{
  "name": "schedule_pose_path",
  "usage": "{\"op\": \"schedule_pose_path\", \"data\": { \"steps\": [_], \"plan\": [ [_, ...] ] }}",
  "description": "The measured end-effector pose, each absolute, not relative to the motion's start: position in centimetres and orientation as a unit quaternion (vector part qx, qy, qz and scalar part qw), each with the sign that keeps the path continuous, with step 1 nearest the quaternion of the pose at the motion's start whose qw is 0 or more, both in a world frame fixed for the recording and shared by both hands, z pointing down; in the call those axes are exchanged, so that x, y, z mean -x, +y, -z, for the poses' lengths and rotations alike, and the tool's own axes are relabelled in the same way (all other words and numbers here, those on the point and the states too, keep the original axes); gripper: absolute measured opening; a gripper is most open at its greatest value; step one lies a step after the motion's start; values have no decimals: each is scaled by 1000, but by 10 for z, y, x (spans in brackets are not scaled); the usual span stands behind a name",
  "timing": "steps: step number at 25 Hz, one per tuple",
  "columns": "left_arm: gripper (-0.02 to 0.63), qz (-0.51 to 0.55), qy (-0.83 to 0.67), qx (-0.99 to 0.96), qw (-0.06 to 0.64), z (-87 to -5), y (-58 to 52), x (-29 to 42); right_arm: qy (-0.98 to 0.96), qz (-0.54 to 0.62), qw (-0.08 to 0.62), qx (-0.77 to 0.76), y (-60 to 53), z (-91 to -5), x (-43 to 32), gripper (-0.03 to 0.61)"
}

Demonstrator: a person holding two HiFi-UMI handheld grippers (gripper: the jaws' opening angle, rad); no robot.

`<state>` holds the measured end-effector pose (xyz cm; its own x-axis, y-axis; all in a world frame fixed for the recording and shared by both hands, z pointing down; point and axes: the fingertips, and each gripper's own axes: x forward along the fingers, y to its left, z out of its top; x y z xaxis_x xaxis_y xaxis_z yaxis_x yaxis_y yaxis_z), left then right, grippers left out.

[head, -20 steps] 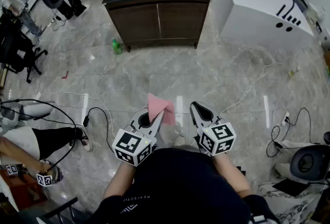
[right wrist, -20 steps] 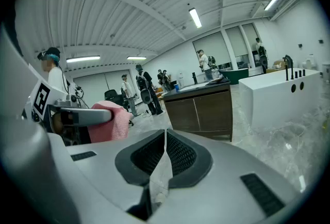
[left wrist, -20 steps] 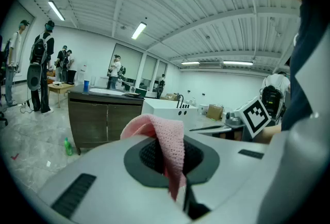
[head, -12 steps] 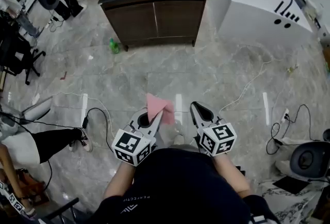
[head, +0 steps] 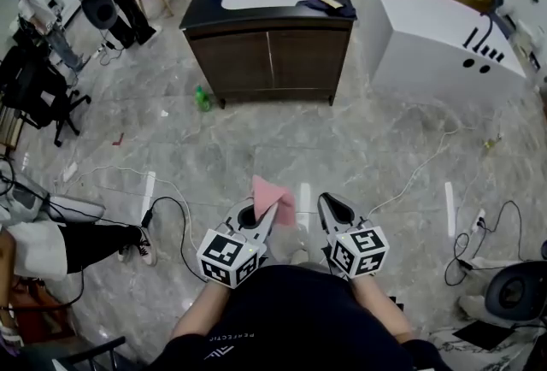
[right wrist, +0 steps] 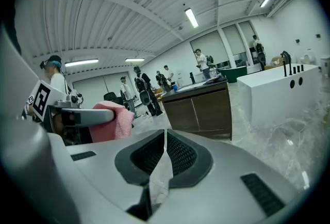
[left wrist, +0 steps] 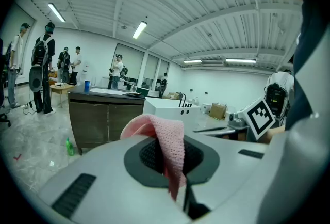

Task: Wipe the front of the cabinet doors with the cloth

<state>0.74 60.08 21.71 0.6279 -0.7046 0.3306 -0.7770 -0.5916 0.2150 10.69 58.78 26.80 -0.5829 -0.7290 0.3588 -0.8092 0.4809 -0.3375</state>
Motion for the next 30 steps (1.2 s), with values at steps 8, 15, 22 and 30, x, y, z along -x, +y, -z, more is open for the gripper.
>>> {"op": "schedule_pose_path", "data": {
  "steps": [8, 15, 22, 30],
  "plan": [
    [12, -104, -442, -875, 167, -214, 592, -6, -860, -233, 82, -447, 580, -265, -106, 41],
    [12, -102, -463, -865, 162, -208, 583, 3, -854, -244, 76, -454, 565, -270, -103, 41],
    [12, -84, -476, -857, 180, -216, 553, 24, -853, -235, 94, -455, 543, -271, -97, 42],
    [12, -79, -473, -857, 188, -224, 510, 44, -846, -225, 107, -471, 503, -271, -88, 42]
  ]
}}
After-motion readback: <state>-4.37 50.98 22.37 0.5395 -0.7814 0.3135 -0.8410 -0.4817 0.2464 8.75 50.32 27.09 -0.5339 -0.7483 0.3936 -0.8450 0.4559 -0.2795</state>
